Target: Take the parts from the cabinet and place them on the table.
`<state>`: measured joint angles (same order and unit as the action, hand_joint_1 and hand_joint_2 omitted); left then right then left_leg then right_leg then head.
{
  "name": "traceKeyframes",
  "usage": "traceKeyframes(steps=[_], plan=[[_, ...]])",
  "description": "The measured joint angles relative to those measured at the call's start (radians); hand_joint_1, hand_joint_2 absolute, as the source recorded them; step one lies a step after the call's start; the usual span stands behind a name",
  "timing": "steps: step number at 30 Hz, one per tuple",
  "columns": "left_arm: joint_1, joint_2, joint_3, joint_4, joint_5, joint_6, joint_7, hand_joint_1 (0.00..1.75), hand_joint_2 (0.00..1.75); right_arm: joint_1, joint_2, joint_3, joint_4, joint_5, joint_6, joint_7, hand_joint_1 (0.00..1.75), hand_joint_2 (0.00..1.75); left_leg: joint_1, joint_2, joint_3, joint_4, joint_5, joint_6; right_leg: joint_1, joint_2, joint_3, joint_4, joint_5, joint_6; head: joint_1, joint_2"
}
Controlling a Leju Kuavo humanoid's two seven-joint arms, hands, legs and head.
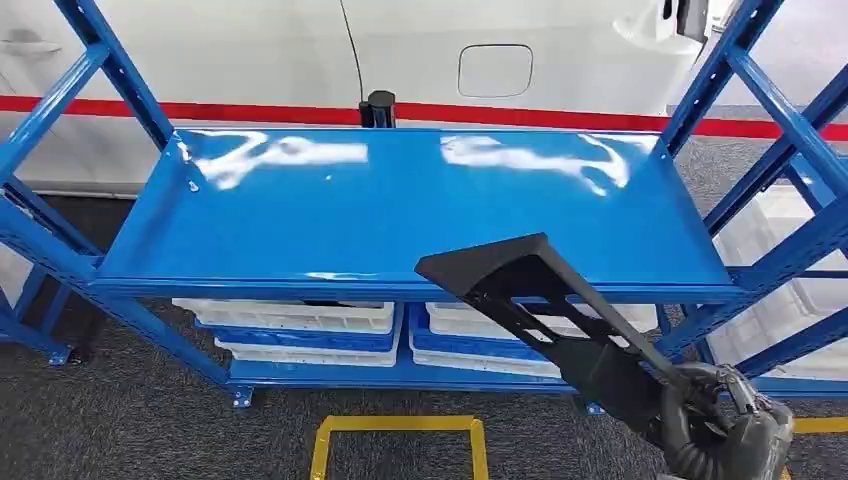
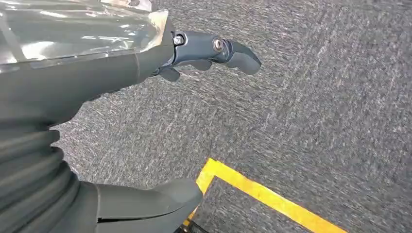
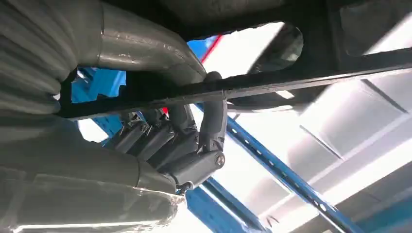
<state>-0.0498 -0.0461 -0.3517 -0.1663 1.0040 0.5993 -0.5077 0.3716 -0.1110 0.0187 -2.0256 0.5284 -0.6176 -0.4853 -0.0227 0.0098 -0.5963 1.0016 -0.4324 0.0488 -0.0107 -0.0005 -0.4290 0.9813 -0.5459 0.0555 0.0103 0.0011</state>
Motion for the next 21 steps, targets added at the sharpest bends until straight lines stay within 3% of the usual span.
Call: traceKeyframes(steps=[3,4,5,6,7,8,9,10,11,12,13,14,15,16,17,19,20,21], plan=[[0.000,-0.003,0.005,0.000,0.001,0.002,-0.008,0.00,1.75,0.002,0.011,-0.005,-0.032,-0.022,0.000,-0.033,1.75,1.75,0.002,0.002,-0.004,0.001,0.019,-0.013,0.007,0.001,-0.015,-0.013,-0.003,-0.012,-0.001,0.000],[0.002,-0.003,0.005,0.001,0.001,0.002,-0.014,0.00,1.75,0.002,0.015,-0.006,-0.043,-0.034,-0.001,-0.044,1.75,1.75,0.000,-0.001,-0.008,0.003,0.026,-0.020,-0.010,0.000,-0.023,-0.018,0.008,-0.026,-0.001,0.000],[0.002,-0.002,0.006,0.001,0.001,0.002,-0.016,0.00,1.75,-0.003,0.021,-0.006,-0.054,-0.050,-0.001,-0.058,1.75,1.75,0.006,-0.009,-0.020,0.020,-0.006,-0.028,-0.015,-0.004,-0.031,-0.017,0.018,-0.031,0.001,0.000],[0.003,-0.004,0.006,0.001,0.001,0.002,-0.017,0.00,1.75,-0.003,0.024,-0.008,-0.063,-0.062,-0.002,-0.068,1.75,1.75,0.008,-0.011,-0.030,0.051,-0.056,-0.035,-0.018,-0.004,-0.041,-0.017,0.027,-0.046,-0.005,0.000],[0.003,-0.005,0.006,0.001,0.001,0.001,-0.017,0.00,1.75,-0.006,0.028,-0.012,-0.078,-0.083,-0.003,-0.082,1.75,1.75,0.016,-0.012,-0.047,0.123,-0.129,-0.045,-0.017,-0.007,-0.053,-0.017,0.037,-0.051,-0.011,0.000],[0.003,-0.005,0.006,0.001,0.000,0.001,-0.017,0.00,1.75,-0.010,0.033,-0.015,-0.090,-0.106,-0.006,-0.097,1.75,1.75,0.022,-0.012,-0.065,0.195,-0.177,-0.051,-0.017,-0.007,-0.064,-0.016,0.046,-0.050,-0.009,0.000],[0.003,-0.005,0.006,0.001,-0.001,0.000,-0.018,0.00,1.75,-0.015,0.037,-0.018,-0.098,-0.123,-0.007,-0.107,1.75,1.75,0.027,-0.012,-0.078,0.258,-0.201,-0.057,-0.016,-0.007,-0.075,-0.015,0.055,-0.049,-0.011,0.000],[0.003,-0.005,0.006,0.001,-0.003,0.000,-0.018,0.00,1.75,-0.019,0.039,-0.022,-0.106,-0.141,-0.009,-0.119,1.75,1.75,0.033,-0.012,-0.080,0.300,-0.199,-0.062,-0.017,-0.008,-0.084,-0.013,0.064,-0.044,-0.010,0.000],[0.003,-0.005,0.006,0.001,-0.007,0.000,-0.018,0.00,1.75,-0.025,0.042,-0.029,-0.118,-0.177,-0.011,-0.134,1.75,1.75,0.039,-0.012,-0.061,0.297,-0.166,-0.068,-0.020,-0.008,-0.096,-0.009,0.075,-0.038,-0.010,0.000],[0.002,-0.005,0.006,0.001,-0.010,0.000,-0.019,0.00,1.75,-0.031,0.044,-0.035,-0.128,-0.207,-0.012,-0.145,1.75,1.75,0.045,-0.012,-0.030,0.259,-0.128,-0.072,-0.024,-0.008,-0.109,-0.002,0.080,-0.032,-0.010,0.000],[0.002,-0.005,0.006,0.001,-0.010,0.001,-0.020,0.00,1.75,-0.040,0.044,-0.041,-0.139,-0.236,-0.012,-0.156,1.75,1.75,0.052,-0.012,0.028,0.181,-0.090,-0.078,-0.030,-0.007,-0.123,0.006,0.084,-0.025,-0.010,0.000],[0.002,-0.005,0.006,0.001,-0.010,0.002,-0.023,0.00,1.75,-0.052,0.043,-0.048,-0.149,-0.264,-0.010,-0.164,1.75,1.75,0.059,-0.012,0.095,0.084,-0.075,-0.085,-0.032,-0.007,-0.133,0.017,0.088,-0.020,-0.011,0.000],[-0.001,-0.008,0.006,0.001,-0.011,0.002,-0.023,0.00,1.75,-0.062,0.043,-0.056,-0.159,-0.279,-0.004,-0.169,1.75,1.75,0.057,-0.017,0.133,0.019,-0.110,-0.095,-0.027,-0.007,-0.143,0.024,0.092,-0.013,-0.013,0.000],[-0.001,-0.007,0.006,0.001,-0.011,0.002,-0.024,0.00,1.75,-0.075,0.042,-0.063,-0.166,-0.288,-0.001,-0.170,1.75,1.75,0.049,-0.023,0.140,-0.004,-0.114,-0.083,-0.025,-0.006,-0.150,0.029,0.099,-0.003,-0.013,0.000],[-0.002,-0.007,0.006,0.001,-0.011,0.002,-0.025,0.00,1.75,-0.089,0.039,-0.068,-0.170,-0.292,0.004,-0.172,1.75,1.75,0.046,-0.020,0.120,-0.001,-0.114,-0.078,-0.024,-0.007,-0.153,0.030,0.107,0.009,-0.012,0.000],[-0.001,-0.008,0.006,0.001,-0.013,0.002,-0.027,0.00,1.75,-0.111,0.030,-0.078,-0.171,-0.297,0.020,-0.173,1.75,1.75,0.037,-0.018,0.105,0.002,-0.103,-0.048,-0.026,-0.005,-0.159,0.017,0.127,0.030,-0.013,0.000],[-0.002,-0.008,0.006,0.002,-0.013,0.002,-0.027,0.00,1.75,-0.124,0.022,-0.081,-0.171,-0.293,0.027,-0.172,1.75,1.75,0.042,-0.010,0.093,-0.004,-0.087,-0.024,-0.030,-0.006,-0.170,0.028,0.116,0.031,-0.009,0.000],[-0.004,-0.008,0.006,0.002,-0.016,0.001,-0.027,0.00,1.75,-0.139,0.014,-0.082,-0.169,-0.286,0.035,-0.165,1.75,1.75,0.037,-0.009,0.078,-0.004,-0.075,-0.012,-0.029,-0.004,-0.192,0.055,0.074,0.019,-0.010,0.000]])
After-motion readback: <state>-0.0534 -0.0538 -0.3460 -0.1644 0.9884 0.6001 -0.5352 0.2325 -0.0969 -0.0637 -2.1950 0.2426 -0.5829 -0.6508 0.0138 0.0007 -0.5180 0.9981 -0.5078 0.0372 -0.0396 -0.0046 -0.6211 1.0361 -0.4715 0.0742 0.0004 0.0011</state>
